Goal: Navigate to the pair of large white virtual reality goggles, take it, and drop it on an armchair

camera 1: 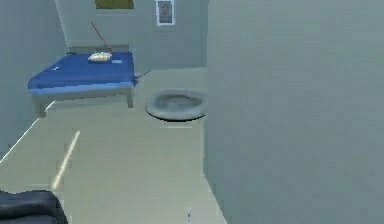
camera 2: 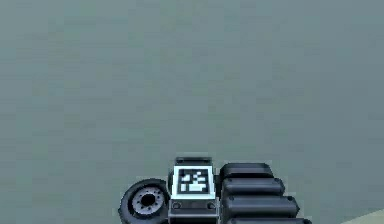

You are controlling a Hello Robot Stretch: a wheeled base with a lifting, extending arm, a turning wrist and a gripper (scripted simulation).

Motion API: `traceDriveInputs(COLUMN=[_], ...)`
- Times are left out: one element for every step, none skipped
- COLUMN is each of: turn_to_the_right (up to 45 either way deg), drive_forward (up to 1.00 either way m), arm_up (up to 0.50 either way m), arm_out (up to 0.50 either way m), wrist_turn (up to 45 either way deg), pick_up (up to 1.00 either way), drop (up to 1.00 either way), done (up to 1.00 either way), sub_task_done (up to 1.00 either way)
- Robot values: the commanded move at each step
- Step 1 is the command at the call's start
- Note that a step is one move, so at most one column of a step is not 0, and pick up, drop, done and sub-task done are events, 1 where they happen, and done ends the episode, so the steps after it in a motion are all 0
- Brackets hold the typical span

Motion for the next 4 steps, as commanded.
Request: traceDriveInputs(turn_to_the_right=[-21.0, 0.0, -45.0, -45.0], drive_forward=[0.00, 0.60, 0.00, 0.00], arm_up=[0.00, 0.00, 0.00, 0.00], arm_out=[0.00, 0.00, 0.00, 0.00], wrist_turn=[0.0, 0.0, 0.0, 0.0], pick_up=[0.00, 0.00, 0.00, 0.00], drop=[0.00, 0.00, 0.00, 0.00], done=[0.00, 0.00, 0.00, 0.00], sub_task_done=[0.00, 0.00, 0.00, 0.00])
